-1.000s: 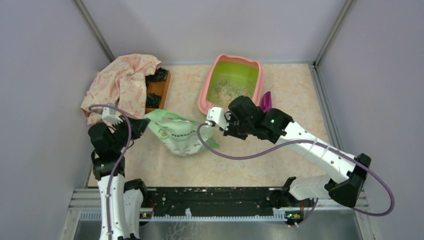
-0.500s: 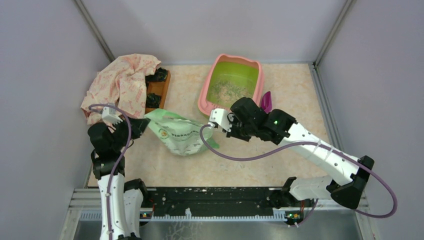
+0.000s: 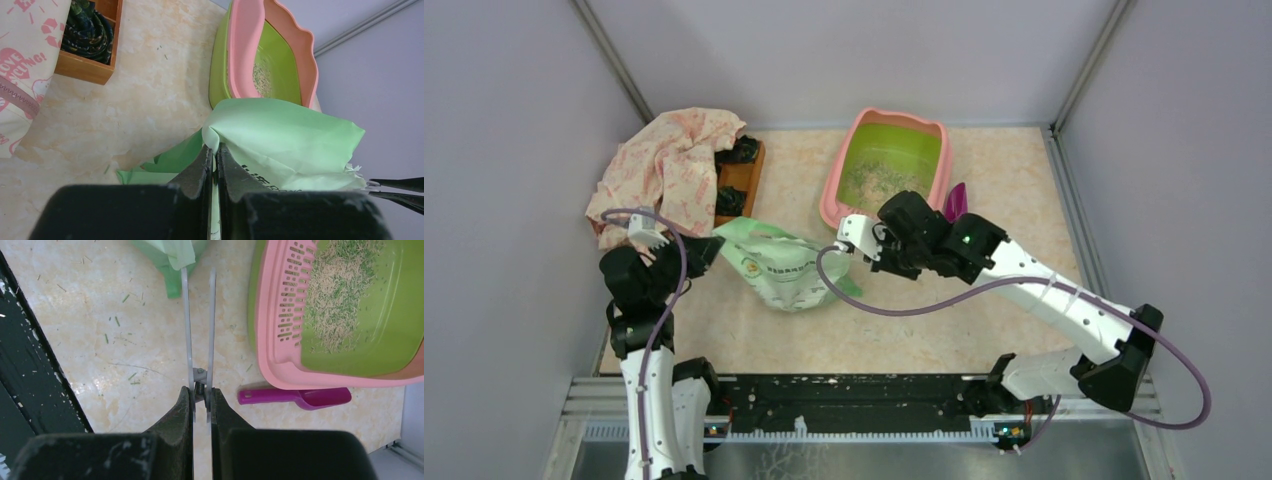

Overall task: Fill the litter box with clean litter
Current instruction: Clamp the cat litter bag at the center of the board.

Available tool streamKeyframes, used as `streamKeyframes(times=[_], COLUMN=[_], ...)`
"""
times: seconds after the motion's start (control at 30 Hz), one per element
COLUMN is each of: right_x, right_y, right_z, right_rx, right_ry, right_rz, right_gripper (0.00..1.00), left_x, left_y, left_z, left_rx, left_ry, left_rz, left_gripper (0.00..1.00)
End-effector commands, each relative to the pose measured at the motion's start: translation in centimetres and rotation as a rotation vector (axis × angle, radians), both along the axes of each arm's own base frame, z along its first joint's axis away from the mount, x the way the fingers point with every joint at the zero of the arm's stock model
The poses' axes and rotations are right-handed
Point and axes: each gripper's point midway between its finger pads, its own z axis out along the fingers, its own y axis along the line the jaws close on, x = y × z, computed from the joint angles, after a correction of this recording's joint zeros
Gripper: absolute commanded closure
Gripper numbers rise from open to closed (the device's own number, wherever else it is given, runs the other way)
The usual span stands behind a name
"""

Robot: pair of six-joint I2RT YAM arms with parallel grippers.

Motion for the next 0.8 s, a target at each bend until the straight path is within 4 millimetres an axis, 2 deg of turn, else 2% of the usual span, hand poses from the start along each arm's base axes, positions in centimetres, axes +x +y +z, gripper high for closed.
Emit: streamKeyframes(times=[0.0,0.33,0.5,0.77], right_x=[0.7,1.4,1.7,0.3], right_y=[2.2,3.6,2.4,0.1], right_z=[3.0,3.4,3.8,4.1], right_rx=[0.075,0.039,0.023,0.022], right_ry=[-0.052,-0.05,-0.084,-0.064], right_rz=[0.024,0.037,-0.006,-0.049], right_gripper=[1.0,1.0,1.0,1.0], left_x=[-0.2,-0.2,-0.2,-0.2], left_y=[-0.2,-0.3,-0.3,-0.5], left_z=[-0.6,-0.5,-0.6,-0.6], left_rx=[-0.01,-0.015,-0.019,-0.029], left_ry=[0.009,0.004,0.004,0.002], left_rz=[-0.012,-0.022,-0.027,-0.034], left_gripper=[0.91,0.91,0.91,0.91])
